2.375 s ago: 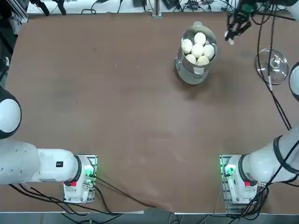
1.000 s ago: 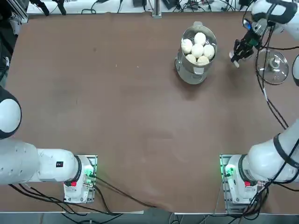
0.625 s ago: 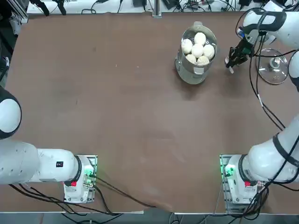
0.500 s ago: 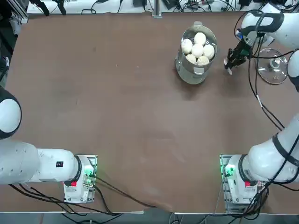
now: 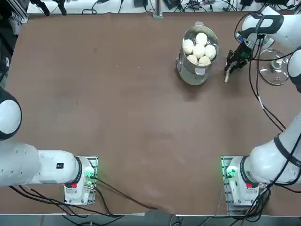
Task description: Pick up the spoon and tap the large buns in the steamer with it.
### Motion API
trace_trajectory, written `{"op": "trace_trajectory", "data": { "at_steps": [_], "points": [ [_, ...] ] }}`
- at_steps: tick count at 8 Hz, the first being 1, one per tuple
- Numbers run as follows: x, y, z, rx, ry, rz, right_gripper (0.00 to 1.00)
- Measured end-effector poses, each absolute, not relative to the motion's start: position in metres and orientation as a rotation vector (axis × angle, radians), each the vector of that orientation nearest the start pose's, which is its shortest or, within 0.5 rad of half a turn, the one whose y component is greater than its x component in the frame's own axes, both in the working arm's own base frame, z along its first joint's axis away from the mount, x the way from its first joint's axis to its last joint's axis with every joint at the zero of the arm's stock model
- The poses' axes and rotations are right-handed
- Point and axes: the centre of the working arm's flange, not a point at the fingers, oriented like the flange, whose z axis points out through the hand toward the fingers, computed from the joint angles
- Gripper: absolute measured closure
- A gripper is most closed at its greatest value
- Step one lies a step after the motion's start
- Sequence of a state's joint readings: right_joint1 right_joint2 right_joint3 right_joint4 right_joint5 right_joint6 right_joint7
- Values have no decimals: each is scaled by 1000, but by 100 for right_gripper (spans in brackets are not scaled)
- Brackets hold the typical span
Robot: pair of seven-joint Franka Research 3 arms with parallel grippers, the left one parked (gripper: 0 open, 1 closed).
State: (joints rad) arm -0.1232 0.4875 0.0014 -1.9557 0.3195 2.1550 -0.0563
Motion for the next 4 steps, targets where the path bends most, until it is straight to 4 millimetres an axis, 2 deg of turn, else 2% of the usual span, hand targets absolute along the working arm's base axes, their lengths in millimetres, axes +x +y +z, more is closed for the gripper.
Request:
{"op": "trace_trajectory", "data": {
  "at_steps": [2, 3, 4],
  "points": [
    [590, -58, 220, -2824, 379, 363, 15],
    [598, -58, 244, -2822, 359, 337, 0],
    [609, -59, 280, -2818, 334, 304, 0]
  ]
}}
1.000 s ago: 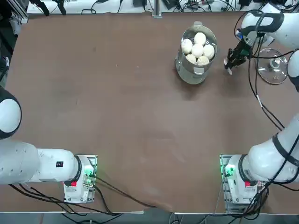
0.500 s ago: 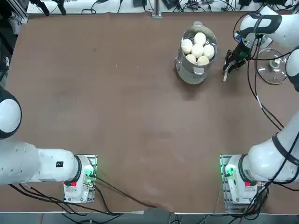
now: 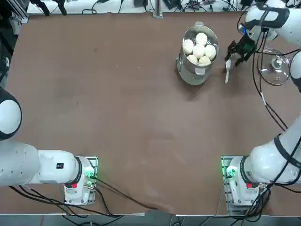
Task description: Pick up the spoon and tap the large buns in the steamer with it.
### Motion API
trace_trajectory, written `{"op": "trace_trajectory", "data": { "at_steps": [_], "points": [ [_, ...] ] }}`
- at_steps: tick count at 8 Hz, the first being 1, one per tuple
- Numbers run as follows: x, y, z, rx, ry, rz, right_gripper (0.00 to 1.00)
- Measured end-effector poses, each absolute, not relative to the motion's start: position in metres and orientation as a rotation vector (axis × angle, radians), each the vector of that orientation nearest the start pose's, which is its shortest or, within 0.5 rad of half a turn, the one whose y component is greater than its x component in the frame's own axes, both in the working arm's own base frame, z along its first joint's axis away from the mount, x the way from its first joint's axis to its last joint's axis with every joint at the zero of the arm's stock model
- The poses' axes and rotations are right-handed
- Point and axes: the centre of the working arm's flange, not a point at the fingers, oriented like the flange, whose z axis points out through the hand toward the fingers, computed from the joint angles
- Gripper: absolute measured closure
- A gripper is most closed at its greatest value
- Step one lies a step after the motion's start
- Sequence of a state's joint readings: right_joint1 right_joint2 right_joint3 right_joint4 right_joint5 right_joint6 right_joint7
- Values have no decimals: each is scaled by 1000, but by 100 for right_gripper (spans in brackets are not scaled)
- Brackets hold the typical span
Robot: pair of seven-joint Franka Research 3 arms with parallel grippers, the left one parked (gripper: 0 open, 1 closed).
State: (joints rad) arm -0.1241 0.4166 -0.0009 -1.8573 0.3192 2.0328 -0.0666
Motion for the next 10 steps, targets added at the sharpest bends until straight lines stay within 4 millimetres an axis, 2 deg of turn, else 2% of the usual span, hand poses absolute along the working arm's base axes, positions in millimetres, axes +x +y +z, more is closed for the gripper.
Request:
{"op": "trace_trajectory", "data": {
  "at_steps": [1, 3, 4, 5, 7, 10],
  "points": [
    [620, -60, 325, -2824, 302, 258, 0],
    [639, -69, 431, -2914, 211, 89, 0],
    [640, -72, 478, -2962, 172, 24, 0],
    [638, -74, 516, -2997, 146, -3, 0],
    [627, -75, 569, -3077, 102, 5, 0],
    [586, -52, 631, -3121, 83, 13, 0]
  ]
}}
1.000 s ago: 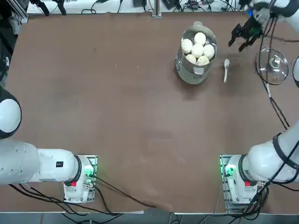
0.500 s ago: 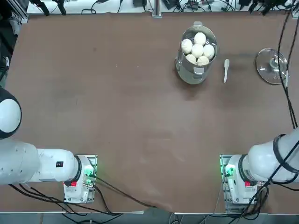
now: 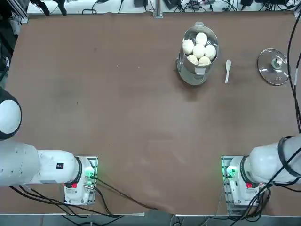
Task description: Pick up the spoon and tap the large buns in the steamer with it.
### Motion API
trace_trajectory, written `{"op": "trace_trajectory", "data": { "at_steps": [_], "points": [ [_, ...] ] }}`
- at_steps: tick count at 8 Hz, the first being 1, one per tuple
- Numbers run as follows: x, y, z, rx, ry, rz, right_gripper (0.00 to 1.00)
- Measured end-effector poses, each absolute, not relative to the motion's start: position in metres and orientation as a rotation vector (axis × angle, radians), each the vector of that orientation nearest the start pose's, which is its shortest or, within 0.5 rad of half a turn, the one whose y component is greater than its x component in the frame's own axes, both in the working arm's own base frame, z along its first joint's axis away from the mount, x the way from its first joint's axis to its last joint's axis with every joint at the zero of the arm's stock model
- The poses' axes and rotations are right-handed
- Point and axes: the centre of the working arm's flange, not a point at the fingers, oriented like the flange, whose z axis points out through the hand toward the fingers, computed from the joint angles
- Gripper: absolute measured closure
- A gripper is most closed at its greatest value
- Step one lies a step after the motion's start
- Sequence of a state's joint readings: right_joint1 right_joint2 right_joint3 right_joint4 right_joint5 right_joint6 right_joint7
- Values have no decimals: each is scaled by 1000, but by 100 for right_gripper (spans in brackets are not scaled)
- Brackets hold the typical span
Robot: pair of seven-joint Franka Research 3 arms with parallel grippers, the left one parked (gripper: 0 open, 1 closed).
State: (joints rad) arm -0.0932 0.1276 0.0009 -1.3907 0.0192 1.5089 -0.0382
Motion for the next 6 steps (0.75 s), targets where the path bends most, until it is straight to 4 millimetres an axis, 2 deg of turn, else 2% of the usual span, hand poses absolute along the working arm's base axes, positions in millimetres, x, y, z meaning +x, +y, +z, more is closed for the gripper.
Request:
{"op": "trace_trajectory", "data": {
  "at_steps": [2, 4, 6],
  "points": [
    [559, -28, 643, -3132, 81, 13, 0],
    [535, -10, 639, -3136, 79, 48, 0],
    [520, -4, 639, -3145, 79, 55, 0]
  ]
}}
